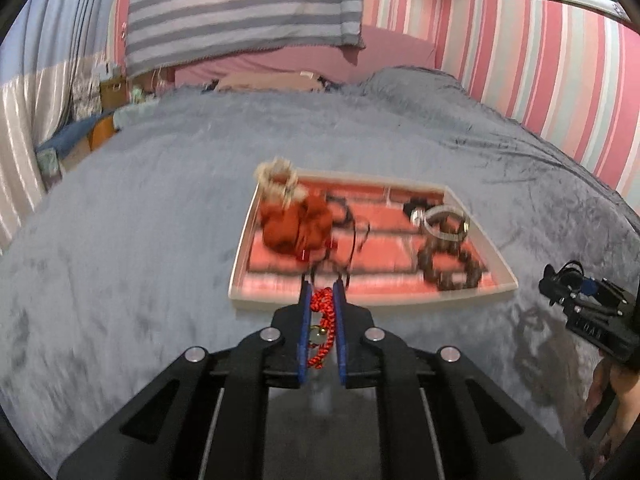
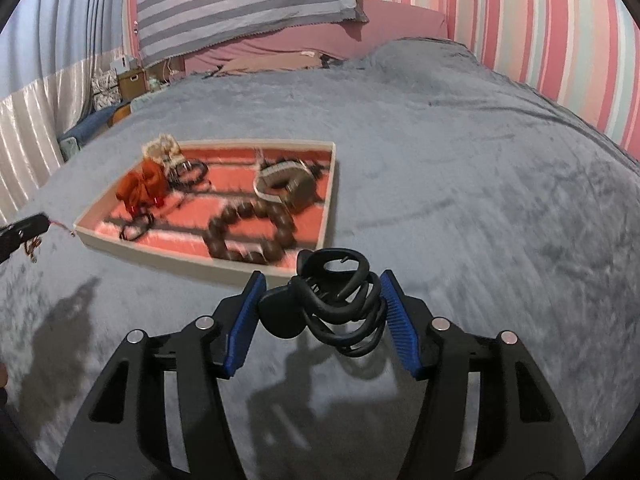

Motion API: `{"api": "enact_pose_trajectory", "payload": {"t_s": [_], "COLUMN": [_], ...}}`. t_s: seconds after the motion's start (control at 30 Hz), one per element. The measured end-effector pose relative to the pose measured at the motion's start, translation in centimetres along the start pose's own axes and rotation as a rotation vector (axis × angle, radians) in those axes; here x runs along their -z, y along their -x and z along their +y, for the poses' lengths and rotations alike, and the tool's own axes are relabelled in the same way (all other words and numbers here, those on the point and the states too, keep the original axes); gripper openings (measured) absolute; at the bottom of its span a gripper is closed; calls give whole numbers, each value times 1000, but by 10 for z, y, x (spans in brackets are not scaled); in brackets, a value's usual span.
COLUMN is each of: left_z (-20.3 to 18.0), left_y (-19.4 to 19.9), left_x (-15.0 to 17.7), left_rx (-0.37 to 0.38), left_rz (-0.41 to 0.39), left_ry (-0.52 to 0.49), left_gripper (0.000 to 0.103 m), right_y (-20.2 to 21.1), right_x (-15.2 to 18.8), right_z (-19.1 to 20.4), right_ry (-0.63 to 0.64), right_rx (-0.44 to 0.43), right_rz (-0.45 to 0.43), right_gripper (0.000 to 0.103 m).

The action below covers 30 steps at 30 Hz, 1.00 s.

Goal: Organize jewelry
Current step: 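Lower the pendant and claw clip into the tray and open both tools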

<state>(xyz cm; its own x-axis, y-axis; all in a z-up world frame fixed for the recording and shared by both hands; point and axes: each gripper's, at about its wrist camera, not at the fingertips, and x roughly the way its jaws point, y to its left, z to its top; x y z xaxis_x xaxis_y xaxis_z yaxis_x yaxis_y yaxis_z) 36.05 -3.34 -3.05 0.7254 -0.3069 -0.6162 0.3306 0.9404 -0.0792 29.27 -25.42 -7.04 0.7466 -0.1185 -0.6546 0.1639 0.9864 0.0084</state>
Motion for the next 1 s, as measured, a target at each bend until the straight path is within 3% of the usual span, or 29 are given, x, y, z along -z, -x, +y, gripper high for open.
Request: {"api": "enact_pose_trajectory", "payload": {"t_s": [0.13, 0.27, 0.57, 1.0], "left_z": [-6, -3, 5, 18], "left_y": [-24, -60, -140, -163], "left_x": [-33, -46, -36, -24], "left_rx": [-9, -17, -68, -98], "left_rz": [-13, 22, 130, 170], "left_ry": [-18, -10, -41, -22], "left_gripper": [11, 11, 11, 15], "right_y": [-17, -38, -86, -117], "right_x": [-22, -38, -47, -34], "right_z": [14, 27, 43, 39], "right_ry": [-5, -3, 11, 24], "right_rx": [-21, -28, -1, 35], "right_rz": [-6, 2, 47, 70], "right_gripper": [59, 59, 59, 59]}}
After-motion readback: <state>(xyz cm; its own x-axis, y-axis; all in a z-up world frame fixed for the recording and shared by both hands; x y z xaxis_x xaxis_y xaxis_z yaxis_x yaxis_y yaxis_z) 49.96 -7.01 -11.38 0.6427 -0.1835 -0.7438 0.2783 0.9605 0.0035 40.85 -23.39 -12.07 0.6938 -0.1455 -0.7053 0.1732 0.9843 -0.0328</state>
